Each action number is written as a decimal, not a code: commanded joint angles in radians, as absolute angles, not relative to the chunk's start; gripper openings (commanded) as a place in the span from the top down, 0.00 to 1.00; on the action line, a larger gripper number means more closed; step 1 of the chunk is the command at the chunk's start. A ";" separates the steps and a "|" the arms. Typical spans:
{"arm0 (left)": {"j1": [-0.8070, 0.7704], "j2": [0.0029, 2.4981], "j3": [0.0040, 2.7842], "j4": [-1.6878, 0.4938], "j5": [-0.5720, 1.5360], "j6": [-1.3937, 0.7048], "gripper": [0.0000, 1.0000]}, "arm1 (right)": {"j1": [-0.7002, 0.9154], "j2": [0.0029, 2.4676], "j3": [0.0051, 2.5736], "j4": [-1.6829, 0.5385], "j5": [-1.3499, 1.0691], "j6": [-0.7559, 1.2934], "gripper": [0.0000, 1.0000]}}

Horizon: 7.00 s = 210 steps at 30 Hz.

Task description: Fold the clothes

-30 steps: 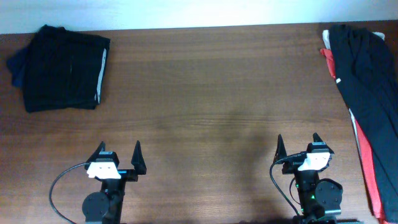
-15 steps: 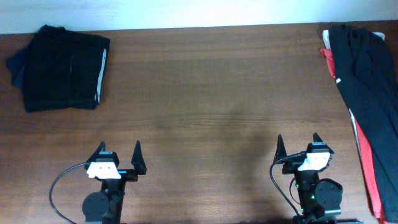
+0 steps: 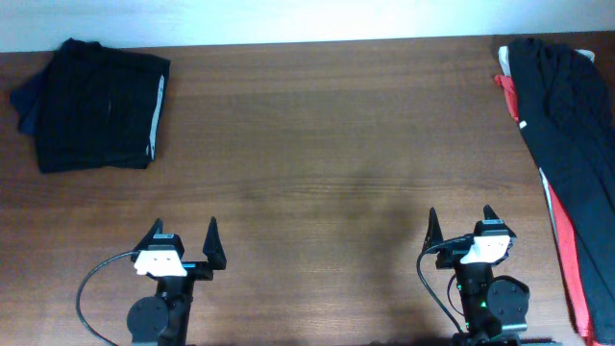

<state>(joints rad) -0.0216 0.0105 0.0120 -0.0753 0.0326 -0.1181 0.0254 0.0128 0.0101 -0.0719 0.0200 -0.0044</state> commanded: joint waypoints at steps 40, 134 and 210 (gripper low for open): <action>-0.025 0.012 0.009 -0.081 0.030 -0.127 0.01 | 0.019 0.007 0.006 -0.023 -0.435 0.603 0.01; -0.025 0.012 0.009 -0.081 0.030 -0.127 0.01 | 0.839 1.964 2.040 -0.826 -0.056 0.043 0.01; -0.025 0.012 0.009 -0.081 0.029 -0.127 0.01 | 0.252 1.654 1.722 -1.621 0.087 0.455 0.96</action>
<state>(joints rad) -0.0216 0.0166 0.0132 -0.0784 0.0254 -0.1215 0.2146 1.7695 1.7454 -1.6073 0.0639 0.4026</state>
